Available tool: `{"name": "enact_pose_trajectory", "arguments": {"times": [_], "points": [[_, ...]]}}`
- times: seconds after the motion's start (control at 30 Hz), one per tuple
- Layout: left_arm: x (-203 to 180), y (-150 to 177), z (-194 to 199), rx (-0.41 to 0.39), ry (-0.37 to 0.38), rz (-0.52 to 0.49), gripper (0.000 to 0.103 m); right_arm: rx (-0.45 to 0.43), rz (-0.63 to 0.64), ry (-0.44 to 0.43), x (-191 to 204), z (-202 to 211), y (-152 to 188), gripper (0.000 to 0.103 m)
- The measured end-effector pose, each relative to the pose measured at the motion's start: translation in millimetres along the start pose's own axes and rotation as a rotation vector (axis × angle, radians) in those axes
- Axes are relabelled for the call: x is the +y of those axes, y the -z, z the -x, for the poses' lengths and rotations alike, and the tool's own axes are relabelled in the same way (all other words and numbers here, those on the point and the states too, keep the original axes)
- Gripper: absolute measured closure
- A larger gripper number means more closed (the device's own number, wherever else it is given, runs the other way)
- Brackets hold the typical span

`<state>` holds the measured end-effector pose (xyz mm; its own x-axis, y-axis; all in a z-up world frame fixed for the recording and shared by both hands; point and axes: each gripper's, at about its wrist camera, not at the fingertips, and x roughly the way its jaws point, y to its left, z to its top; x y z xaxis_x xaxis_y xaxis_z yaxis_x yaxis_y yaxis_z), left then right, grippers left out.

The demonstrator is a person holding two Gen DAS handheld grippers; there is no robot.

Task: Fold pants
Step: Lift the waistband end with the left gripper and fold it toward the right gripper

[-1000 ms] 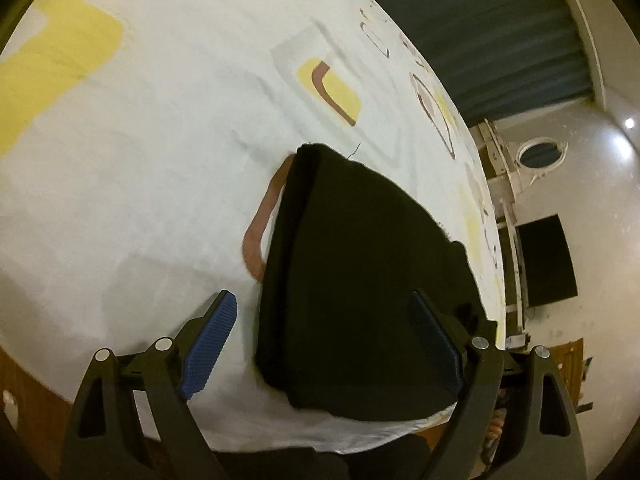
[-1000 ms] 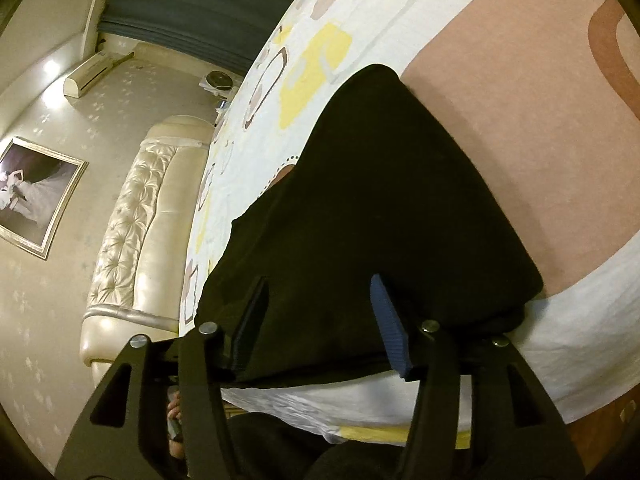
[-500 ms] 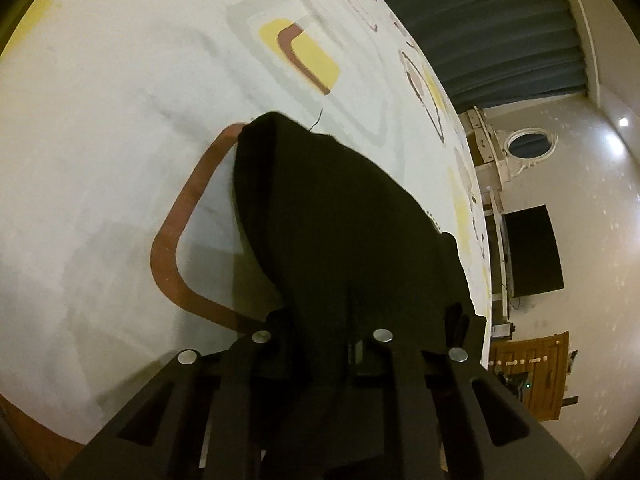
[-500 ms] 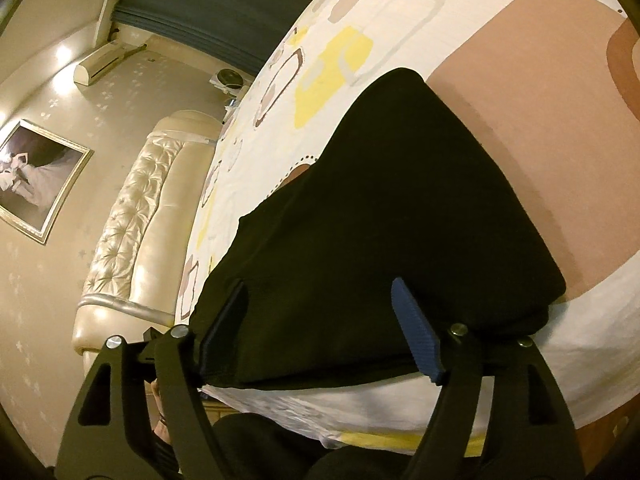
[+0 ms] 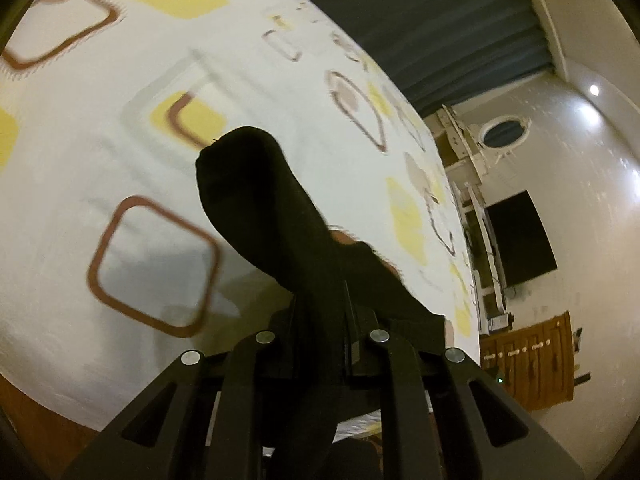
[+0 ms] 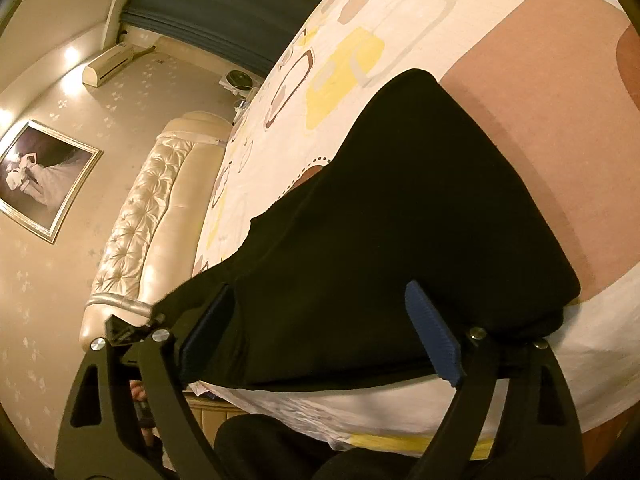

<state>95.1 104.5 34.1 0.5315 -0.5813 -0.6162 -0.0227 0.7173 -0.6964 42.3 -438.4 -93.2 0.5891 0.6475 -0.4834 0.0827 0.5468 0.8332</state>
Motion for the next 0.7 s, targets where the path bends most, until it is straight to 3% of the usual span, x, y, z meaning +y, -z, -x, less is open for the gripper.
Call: {"name": "enact_pose_trajectory", "arguments": {"times": [0.27,0.47,0.7], "points": [[-89.9,5.8,-12.4,0.027,-0.016,-0.182,0.089,-0.005,-0.039,-0.017,0.4,3.7,-1.2,0.015],[-162.2,30.8,-49.4,0.07,-0.047,-0.339,0.089,-0.037,-0.053,0.0,13.0,18.3,-7.4,0.015],[-210.8,67.4,-103.1,0.121,-0.073,-0.421,0.089,-0.1,-0.079,0.033,12.5,36.2,-16.0,0.014]]}}
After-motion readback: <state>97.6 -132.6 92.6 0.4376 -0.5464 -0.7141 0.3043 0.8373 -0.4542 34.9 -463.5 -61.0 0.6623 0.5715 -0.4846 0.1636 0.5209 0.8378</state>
